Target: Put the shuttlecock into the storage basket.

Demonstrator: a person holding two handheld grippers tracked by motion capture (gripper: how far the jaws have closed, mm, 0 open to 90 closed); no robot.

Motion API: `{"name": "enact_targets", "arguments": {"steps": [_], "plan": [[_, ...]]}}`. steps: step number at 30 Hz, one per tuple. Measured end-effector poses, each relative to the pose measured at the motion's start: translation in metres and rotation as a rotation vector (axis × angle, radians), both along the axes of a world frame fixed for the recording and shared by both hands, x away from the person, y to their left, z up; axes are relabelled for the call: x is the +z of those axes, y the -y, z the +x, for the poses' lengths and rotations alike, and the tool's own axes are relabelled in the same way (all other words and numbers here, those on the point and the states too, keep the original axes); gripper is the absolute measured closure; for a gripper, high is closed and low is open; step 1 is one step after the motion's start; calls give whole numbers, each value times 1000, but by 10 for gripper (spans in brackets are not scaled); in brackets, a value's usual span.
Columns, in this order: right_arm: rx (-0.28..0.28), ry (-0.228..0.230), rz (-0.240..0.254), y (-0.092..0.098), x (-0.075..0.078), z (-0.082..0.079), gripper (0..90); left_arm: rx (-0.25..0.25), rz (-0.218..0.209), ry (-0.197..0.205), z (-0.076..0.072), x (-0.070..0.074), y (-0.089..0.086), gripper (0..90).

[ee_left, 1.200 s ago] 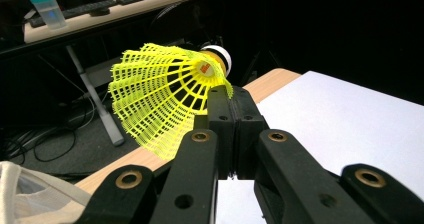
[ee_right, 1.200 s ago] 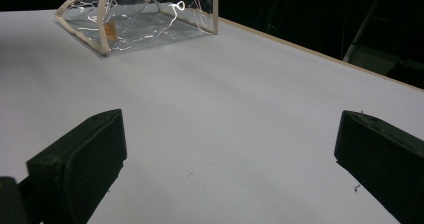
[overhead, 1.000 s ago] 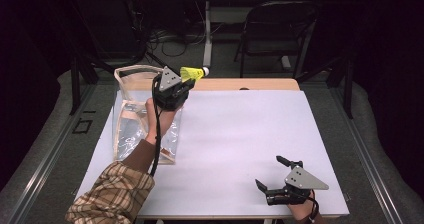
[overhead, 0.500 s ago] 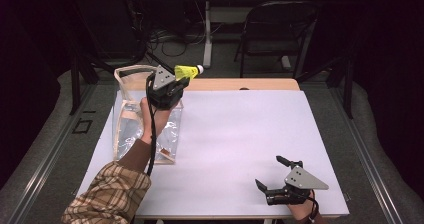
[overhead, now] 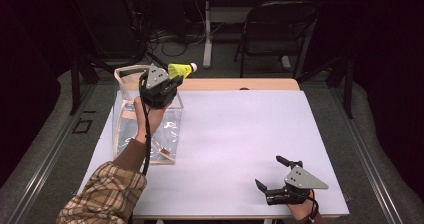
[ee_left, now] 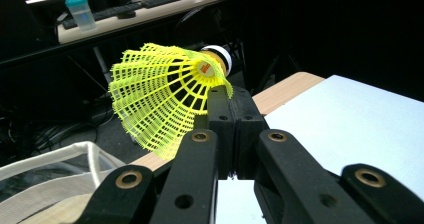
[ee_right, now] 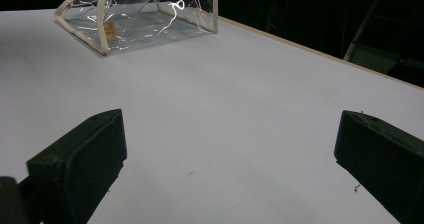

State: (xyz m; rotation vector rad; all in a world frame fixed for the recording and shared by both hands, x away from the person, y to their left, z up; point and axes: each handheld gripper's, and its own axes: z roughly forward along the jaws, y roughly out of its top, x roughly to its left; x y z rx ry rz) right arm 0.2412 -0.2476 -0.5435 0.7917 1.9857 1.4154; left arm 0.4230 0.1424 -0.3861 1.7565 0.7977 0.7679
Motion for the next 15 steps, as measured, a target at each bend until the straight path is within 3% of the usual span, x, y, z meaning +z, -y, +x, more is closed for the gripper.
{"name": "enact_targets", "arguments": {"steps": [15], "plan": [[-1,-3,-2,0,0,0,0,39,-17,15,-2,4,-17,894]]}}
